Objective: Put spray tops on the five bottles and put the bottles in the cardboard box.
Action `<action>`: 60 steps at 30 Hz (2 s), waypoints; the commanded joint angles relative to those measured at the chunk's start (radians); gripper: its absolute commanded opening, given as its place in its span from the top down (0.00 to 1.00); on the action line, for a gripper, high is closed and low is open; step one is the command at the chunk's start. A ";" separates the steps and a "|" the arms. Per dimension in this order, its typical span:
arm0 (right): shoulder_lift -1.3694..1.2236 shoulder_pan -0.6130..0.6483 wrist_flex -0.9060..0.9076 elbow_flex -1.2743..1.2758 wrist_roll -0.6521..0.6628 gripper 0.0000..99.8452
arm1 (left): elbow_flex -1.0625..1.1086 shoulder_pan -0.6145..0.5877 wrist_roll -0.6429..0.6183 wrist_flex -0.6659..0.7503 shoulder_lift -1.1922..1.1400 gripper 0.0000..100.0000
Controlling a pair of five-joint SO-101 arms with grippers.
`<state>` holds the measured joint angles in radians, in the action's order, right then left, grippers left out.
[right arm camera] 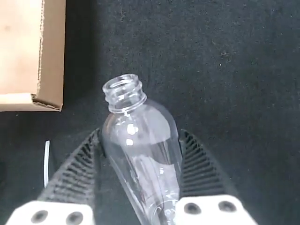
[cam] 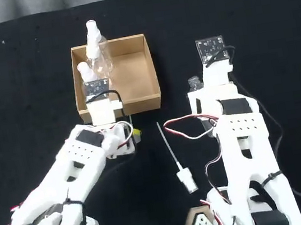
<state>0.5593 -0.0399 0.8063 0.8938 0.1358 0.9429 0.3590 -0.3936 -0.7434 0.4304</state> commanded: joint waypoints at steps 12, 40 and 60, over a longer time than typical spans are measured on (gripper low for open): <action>0.048 -0.017 -0.028 -0.007 -0.006 0.94 | -0.084 0.039 -0.009 0.072 -0.180 0.87; 0.048 -0.017 -0.028 -0.007 -0.006 0.94 | -0.096 0.041 -0.008 -0.133 -0.178 0.97; 0.048 -0.017 -0.028 -0.005 -0.006 0.94 | -0.096 0.028 0.183 -0.420 -0.178 0.97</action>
<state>0.5593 -0.0399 0.8063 0.8938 0.1358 0.8569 0.3897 -0.2969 -1.1193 0.2493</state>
